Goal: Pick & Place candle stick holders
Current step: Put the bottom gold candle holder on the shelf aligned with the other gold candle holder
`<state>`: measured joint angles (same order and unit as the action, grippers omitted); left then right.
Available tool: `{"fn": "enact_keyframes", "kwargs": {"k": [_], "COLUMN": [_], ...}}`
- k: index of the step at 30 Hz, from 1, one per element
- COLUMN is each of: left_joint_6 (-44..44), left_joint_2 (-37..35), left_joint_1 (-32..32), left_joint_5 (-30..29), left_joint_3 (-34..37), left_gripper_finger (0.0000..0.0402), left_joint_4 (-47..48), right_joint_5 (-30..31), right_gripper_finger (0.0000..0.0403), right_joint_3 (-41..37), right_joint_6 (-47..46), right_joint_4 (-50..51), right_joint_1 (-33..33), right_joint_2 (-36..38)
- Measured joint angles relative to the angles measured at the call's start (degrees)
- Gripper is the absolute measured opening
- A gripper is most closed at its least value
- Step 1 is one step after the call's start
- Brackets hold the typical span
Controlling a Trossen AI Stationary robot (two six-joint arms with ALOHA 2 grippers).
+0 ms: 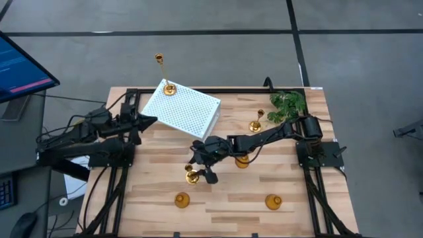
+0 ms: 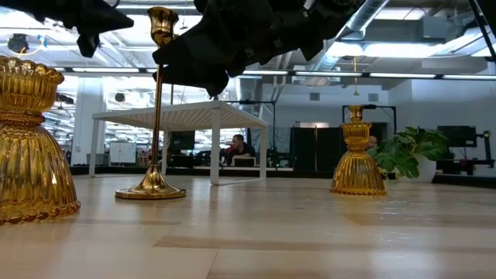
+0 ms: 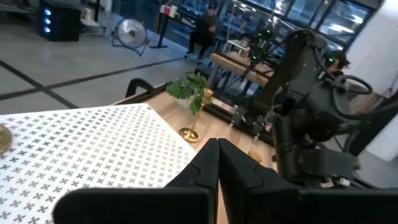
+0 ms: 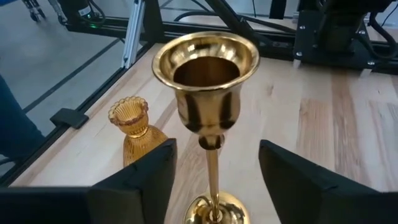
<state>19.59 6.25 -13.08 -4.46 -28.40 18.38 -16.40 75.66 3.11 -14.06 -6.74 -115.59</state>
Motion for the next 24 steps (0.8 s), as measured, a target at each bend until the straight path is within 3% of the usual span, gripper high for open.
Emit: {"fn": "enact_keyframes", "kwargs": {"k": [10,24], "left_joint_6": [0.85,0.01], "left_joint_2": [-0.56,-0.58], "left_joint_1": [0.0,0.0], "left_joint_5": [-0.2,-0.21], "left_joint_3": [1.28,1.26], "left_gripper_finger": [0.0005,0.0007], "left_joint_4": [-0.54,-0.87], "right_joint_5": [-0.07,-0.53], "right_gripper_finger": [0.0114,0.0008], "right_joint_3": [0.0,-0.04], "right_joint_6": [0.49,0.28], "right_joint_4": [-1.45,-1.19], "right_joint_1": [0.0,0.02], "right_joint_2": [0.0,0.0]}}
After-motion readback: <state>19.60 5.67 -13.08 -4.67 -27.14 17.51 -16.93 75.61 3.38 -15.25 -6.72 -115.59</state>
